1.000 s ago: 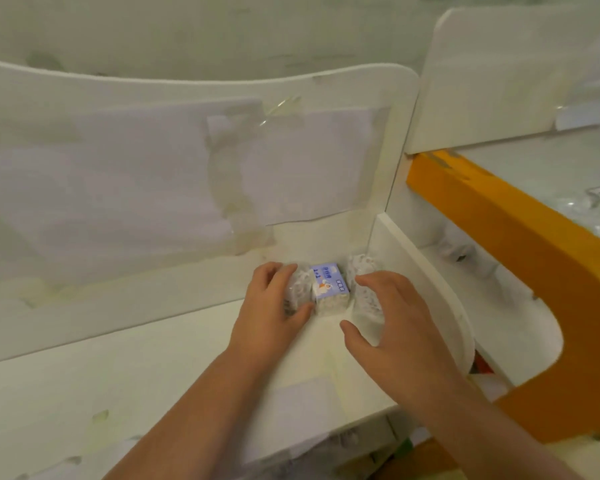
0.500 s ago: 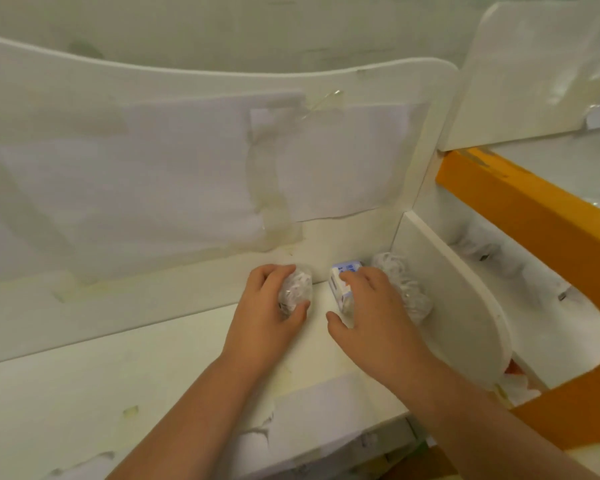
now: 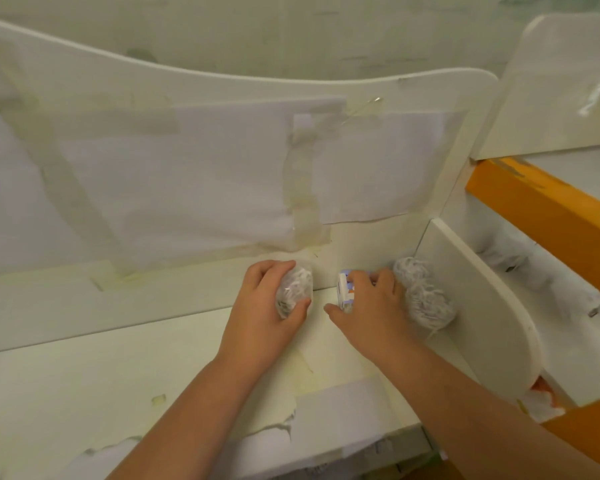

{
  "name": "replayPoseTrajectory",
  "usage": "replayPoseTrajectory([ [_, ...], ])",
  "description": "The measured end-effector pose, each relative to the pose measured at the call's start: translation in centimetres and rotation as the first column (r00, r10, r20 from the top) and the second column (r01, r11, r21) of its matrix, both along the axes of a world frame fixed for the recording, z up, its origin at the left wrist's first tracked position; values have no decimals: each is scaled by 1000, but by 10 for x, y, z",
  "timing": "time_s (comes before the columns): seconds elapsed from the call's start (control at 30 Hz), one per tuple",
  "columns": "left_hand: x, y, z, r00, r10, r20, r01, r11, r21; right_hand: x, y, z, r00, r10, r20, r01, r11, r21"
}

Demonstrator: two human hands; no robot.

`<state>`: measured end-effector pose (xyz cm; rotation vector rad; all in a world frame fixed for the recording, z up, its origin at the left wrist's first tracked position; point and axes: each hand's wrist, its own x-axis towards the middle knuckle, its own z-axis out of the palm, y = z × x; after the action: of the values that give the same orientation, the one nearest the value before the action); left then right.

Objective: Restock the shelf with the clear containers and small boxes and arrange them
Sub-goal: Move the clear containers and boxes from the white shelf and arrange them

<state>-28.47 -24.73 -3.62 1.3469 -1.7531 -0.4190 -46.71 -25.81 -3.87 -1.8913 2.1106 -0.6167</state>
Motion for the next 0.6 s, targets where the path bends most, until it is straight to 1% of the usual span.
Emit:
replayPoseTrajectory([
  [0.07, 3, 2, 0, 1000, 10, -1, -10, 1000, -1, 0, 1, -5, 993, -22, 118, 22, 1000, -1],
  [0.1, 4, 3, 1, 1000, 14, -2, -14, 1000, 0, -1, 3, -7, 989, -22, 146, 24, 1000, -8],
  [0.27, 10, 13, 4, 999, 37, -13, -37, 999, -13, -3, 15, -6, 974, 9, 225, 4, 999, -54],
  [0.47, 13, 35, 15, 996, 93, -8, -94, 995, -34, -13, 45, 8, 950, 59, 305, 1, 981, -195],
  [0.6, 6, 56, 24, 992, 128, 6, -127, 991, -48, -29, 74, 29, 925, 137, 356, -14, 945, -326],
])
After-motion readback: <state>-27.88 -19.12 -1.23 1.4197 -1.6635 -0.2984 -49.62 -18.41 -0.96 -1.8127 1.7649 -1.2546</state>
